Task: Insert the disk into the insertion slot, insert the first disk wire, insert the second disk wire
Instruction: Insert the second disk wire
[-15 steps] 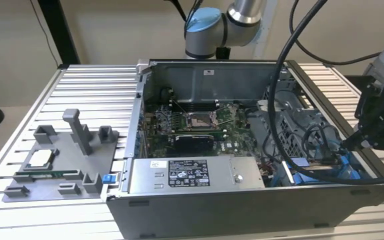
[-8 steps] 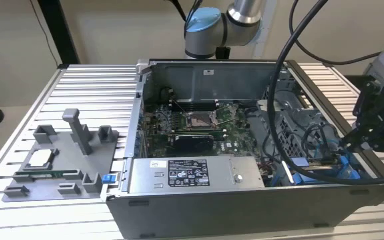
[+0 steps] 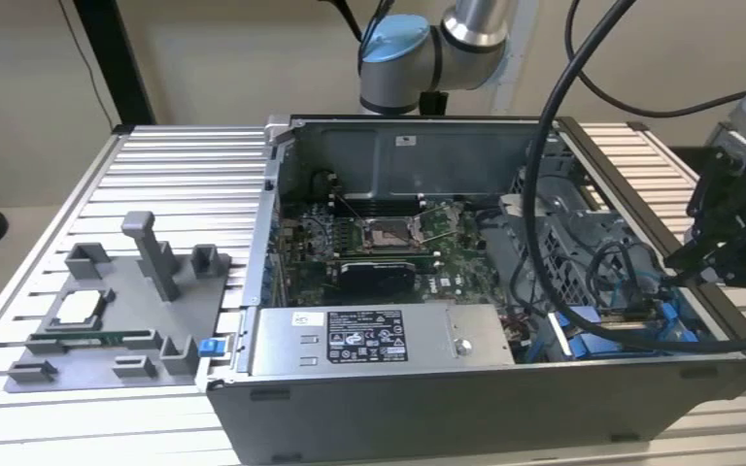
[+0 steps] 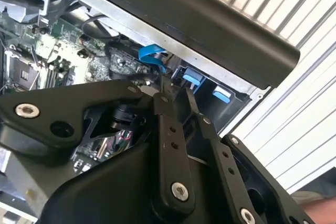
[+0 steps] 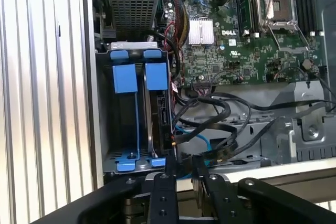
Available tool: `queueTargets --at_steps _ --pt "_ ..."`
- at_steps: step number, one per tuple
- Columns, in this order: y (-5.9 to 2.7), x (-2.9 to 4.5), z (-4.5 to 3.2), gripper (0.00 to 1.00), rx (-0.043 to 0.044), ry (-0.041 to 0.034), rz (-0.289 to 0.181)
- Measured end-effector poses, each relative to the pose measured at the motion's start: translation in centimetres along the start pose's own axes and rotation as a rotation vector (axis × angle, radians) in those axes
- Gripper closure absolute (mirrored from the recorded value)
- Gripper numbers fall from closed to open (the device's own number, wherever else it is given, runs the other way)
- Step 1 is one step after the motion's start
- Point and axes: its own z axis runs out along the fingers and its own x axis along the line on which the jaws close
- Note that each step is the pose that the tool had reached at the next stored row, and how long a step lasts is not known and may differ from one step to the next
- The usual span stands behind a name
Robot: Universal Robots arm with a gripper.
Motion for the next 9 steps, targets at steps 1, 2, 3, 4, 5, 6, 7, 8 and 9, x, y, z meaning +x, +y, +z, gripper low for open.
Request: queueTargets --at_steps 1,2,3,4,5,6,7,8,9 --pt "0.00 0.00 0.02 1.00 -0.0002 -0.0011 0.000" --pt "-0.01 0.01 0.06 1.00 -0.0003 -0.0016 0.000" --pt "-0.02 0.04 0.13 1.00 -0.0003 -0.0019 0.000" --pt "-0.03 0.06 0.21 1.00 -0.0002 -0.0017 0.000" --pt "-0.04 0.07 0.28 1.00 -0.0002 -0.0016 -0.001" --pt "-0.04 0.08 0.31 1.00 -0.0003 -0.0014 -0.001" --pt "-0.04 0.08 0.33 1.00 -0.0003 -0.0014 -0.001" --pt "-0.05 0.09 0.38 0.00 -0.0004 -0.0016 -0.002" --pt "-0.06 0.10 0.44 0.00 -0.0006 -0.0017 -0.002"
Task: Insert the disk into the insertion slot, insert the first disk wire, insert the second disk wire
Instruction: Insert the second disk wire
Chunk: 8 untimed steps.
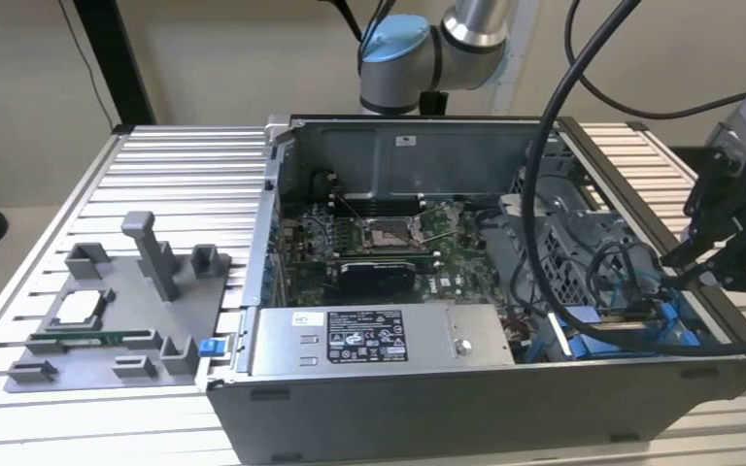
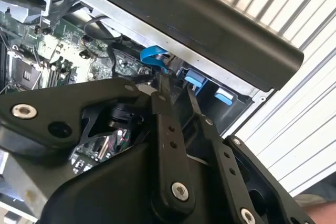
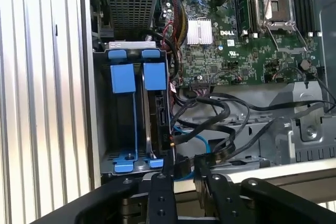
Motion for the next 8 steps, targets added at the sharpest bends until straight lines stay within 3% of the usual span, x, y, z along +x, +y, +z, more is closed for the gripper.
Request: queueTargets --at_steps 8 --pt "-0.05 0.07 0.34 0.00 -0.0035 0.0026 -0.018"
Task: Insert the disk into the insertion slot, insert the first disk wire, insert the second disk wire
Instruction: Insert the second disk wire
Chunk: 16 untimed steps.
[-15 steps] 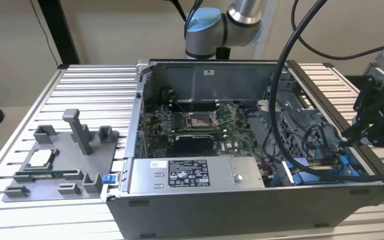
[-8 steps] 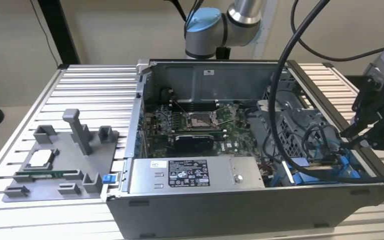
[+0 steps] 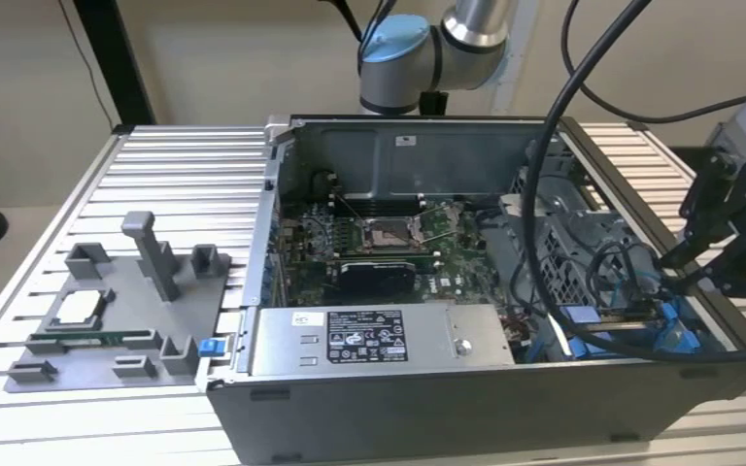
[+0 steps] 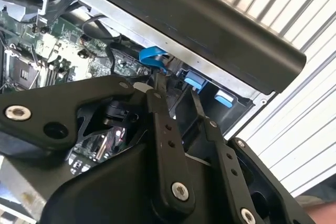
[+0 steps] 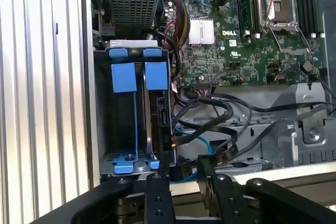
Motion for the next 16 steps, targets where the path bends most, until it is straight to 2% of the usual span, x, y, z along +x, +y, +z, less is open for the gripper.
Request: queueTargets --at_steps 3,8,16 --pt "-0.01 0.02 0.11 0.00 -0.0028 0.0022 -0.017" --pt "-0.04 0.06 0.30 0.00 0.0020 0.0061 -0.054" --pt "-0.04 0.07 0.34 0.00 0.0052 0.0015 -0.055"
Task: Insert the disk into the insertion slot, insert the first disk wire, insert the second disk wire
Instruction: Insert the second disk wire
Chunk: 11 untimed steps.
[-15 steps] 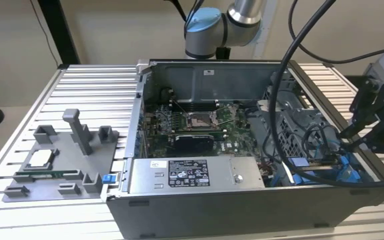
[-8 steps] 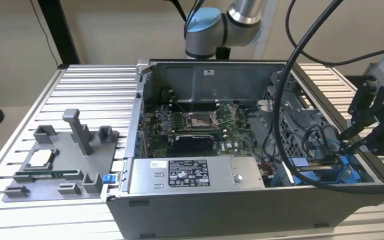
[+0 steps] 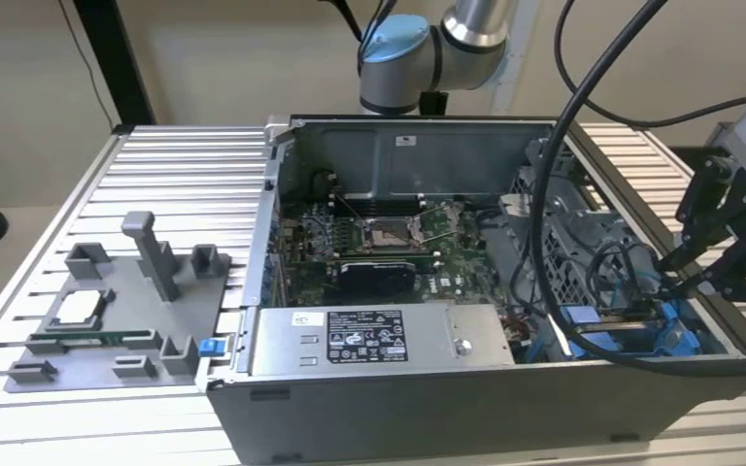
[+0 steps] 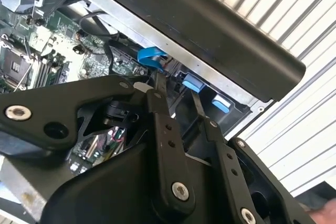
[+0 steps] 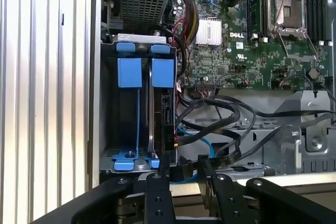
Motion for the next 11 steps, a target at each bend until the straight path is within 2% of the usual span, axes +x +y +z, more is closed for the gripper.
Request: queueTargets --at_steps 3,6,11 --pt "-0.01 0.02 0.08 0.00 0.0037 -0.0057 -0.001" --pt "-0.02 0.01 0.09 0.00 0.0042 -0.0085 -0.002" --pt "-0.01 0.02 0.09 0.00 0.0042 -0.0096 -0.002"
